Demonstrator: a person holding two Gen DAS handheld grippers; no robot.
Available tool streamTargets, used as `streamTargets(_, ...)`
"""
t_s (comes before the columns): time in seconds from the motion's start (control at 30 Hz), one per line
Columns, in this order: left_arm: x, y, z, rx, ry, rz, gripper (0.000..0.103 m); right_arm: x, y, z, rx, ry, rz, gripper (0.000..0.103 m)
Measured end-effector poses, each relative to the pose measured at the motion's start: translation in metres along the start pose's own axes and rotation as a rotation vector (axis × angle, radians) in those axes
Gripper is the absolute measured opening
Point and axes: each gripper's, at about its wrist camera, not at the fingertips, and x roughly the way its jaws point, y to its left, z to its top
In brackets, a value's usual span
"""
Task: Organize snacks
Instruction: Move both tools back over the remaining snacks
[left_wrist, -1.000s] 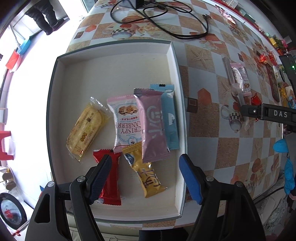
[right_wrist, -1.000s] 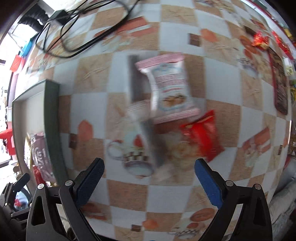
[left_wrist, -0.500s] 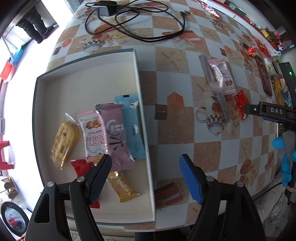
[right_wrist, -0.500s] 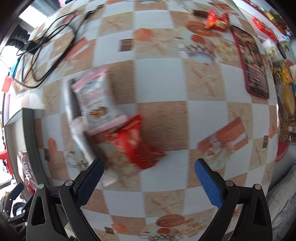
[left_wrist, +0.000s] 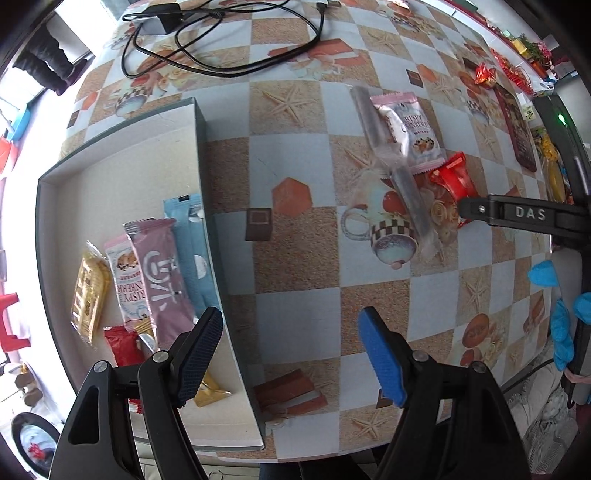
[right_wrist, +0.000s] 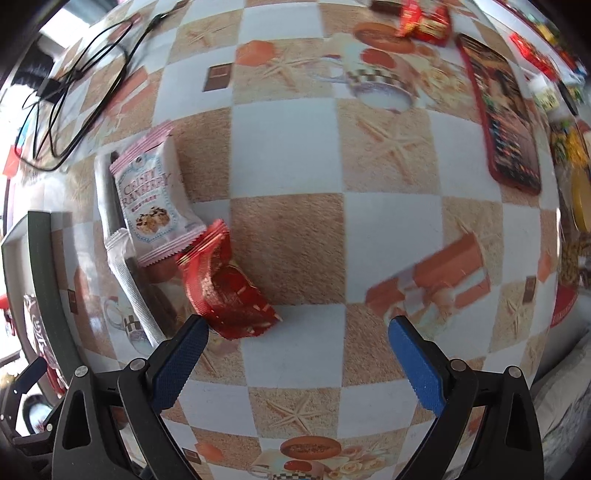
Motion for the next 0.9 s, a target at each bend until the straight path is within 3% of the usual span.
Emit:
streamTargets(0.23,0.009,-0.015,0.004,-0.021,0.022,0.005,0.079,0.015,0.018,0.025,-0.062,0.023,-0.024,0.099)
streamTargets(0.4,0.021,-0.03,0.019,-0.042,0.038,-0.017,0.079,0.022,-0.014,0.048,-0.031,0.014,-0.038,0.102)
streamTargets(0.7,0.047,-0.07,0.061,-0.119,0.072,-0.101,0.079,0.031,-0.077,0.049,-0.015,0.013,-0.036,0.103)
streamTargets(0.9,0.064,-0.085,0.078,-0.173,0.084,-0.109,0.079,0.039,-0.061,0.04,-0.03,-0.014,-0.036,0.103)
